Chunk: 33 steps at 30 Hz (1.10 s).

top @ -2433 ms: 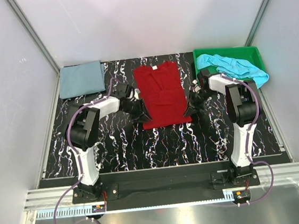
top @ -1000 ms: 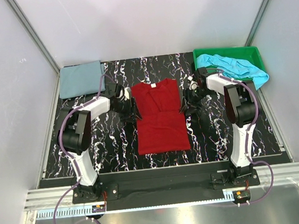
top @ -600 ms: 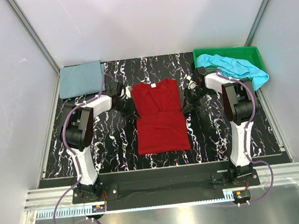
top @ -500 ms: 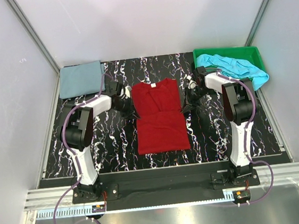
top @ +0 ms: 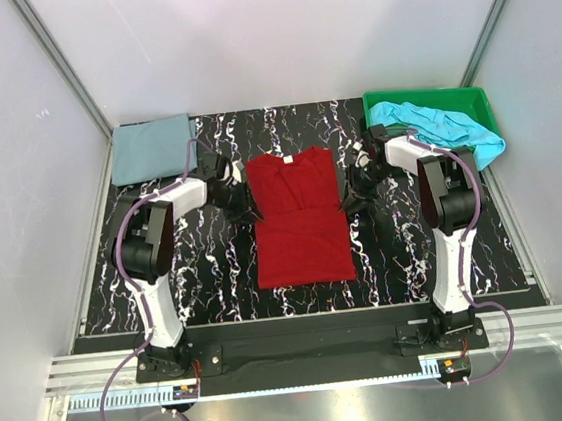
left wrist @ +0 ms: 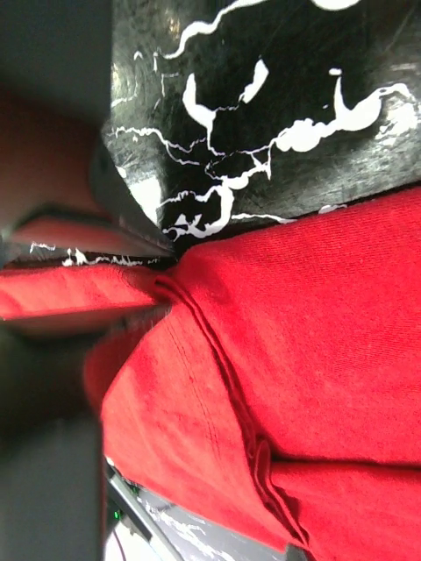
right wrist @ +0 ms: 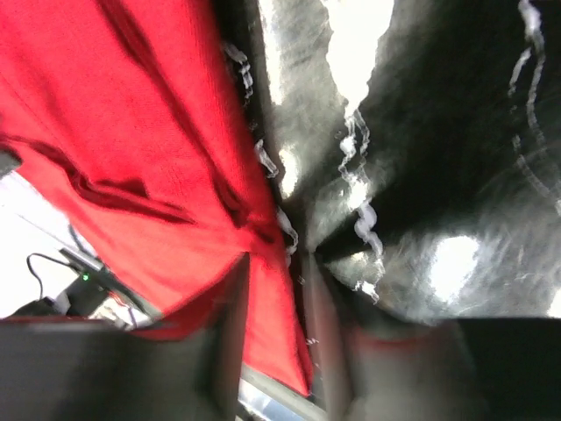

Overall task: Fold and stack the t-shirts
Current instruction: Fold the tshirt

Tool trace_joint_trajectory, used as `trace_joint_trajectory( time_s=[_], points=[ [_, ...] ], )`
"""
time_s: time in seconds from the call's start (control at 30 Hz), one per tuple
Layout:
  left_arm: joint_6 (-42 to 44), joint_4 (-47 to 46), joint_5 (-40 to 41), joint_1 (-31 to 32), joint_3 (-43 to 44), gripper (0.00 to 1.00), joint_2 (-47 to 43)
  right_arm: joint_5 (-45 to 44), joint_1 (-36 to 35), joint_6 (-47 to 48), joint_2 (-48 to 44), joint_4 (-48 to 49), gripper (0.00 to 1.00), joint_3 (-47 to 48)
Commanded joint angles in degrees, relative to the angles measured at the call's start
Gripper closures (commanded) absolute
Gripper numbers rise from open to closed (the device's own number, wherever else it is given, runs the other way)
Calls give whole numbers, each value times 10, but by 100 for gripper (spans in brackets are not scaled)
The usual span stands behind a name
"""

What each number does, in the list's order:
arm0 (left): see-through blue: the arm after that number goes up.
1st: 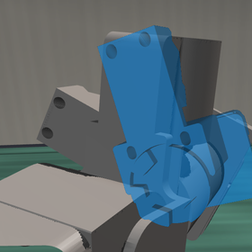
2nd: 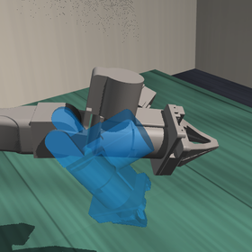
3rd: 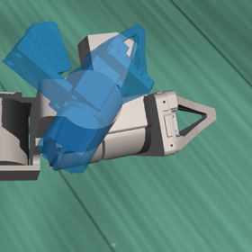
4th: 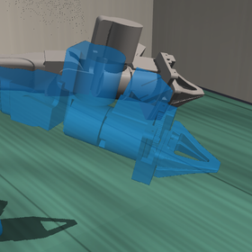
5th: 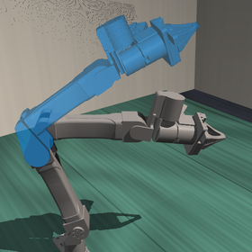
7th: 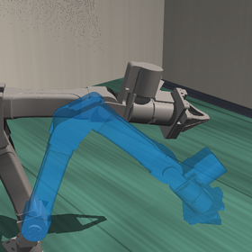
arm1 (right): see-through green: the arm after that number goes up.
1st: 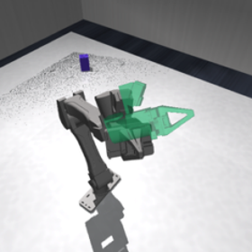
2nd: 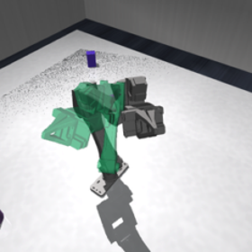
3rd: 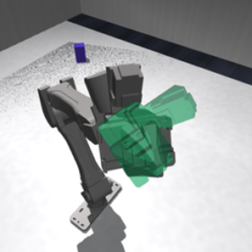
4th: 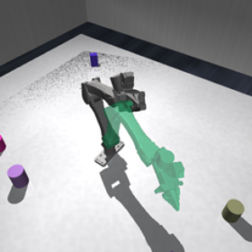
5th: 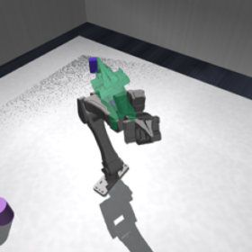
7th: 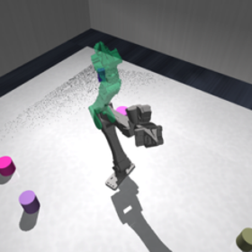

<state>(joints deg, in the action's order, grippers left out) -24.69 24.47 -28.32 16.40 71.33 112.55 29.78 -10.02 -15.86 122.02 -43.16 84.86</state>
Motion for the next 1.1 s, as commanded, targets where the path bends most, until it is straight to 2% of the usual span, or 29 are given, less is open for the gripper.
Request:
trace_joint_trajectory(
  time_s=[0.0, 0.03, 0.13, 0.27, 0.33, 0.43, 0.47, 0.57, 0.67, 0.7, 0.8, 0.9, 0.93, 0.97, 1.07],
  points=[
    [17, 9, 30, -5, 17, 60, -48, -47, -1, 10, -34, -31, 55, 24],
    [21, 26, 49, -5, 17, 56, -77, -74, -2, 14, -50, -43, 47, 29],
    [32, 50, 67, -3, 4, 51, -130, -108, -3, 16, -97, -90, 38, 35],
    [9, 49, 49, 15, -43, 50, -221, -74, -32, -10, -163, -94, 35, -24],
    [-14, 31, 26, 44, -69, 51, -231, -26, -55, -39, -187, -67, 35, -70],
    [-53, -33, -9, 87, -114, 55, -222, 40, -110, -89, -197, -5, 47, -137],
    [-80, -50, -17, 97, -126, 56, -218, 50, -127, -103, -200, 34, 57, -157],
    [-87, -60, 10, 132, -172, 60, -206, 84, -135, -141, -211, 94, 68, -234],
    [-75, -58, 37, 137, -206, 61, -201, 42, -135, -139, -219, 101, 71, -299],
    [-70, -57, 48, 137, -226, 61, -199, 7, -133, -137, -217, 102, 77, -311],
    [-55, -45, 70, 137, -246, 61, -178, -60, -129, -147, -203, 91, 81, -345],
    [-49, -19, 75, 137, -247, 65, -194, -78, -130, -146, -235, 63, 78, -354],
    [-58, -3, 82, 144, -248, 63, -216, -76, -131, -146, -255, 56, 72, -352],
    [-64, 1, 87, 148, -249, 60, -276, -78, -131, -146, -276, 40, 68, -351],
    [-95, 10, 76, 161, -251, 53, -344, -64, -134, -148, -358, 26, 56, -344]
  ],
)
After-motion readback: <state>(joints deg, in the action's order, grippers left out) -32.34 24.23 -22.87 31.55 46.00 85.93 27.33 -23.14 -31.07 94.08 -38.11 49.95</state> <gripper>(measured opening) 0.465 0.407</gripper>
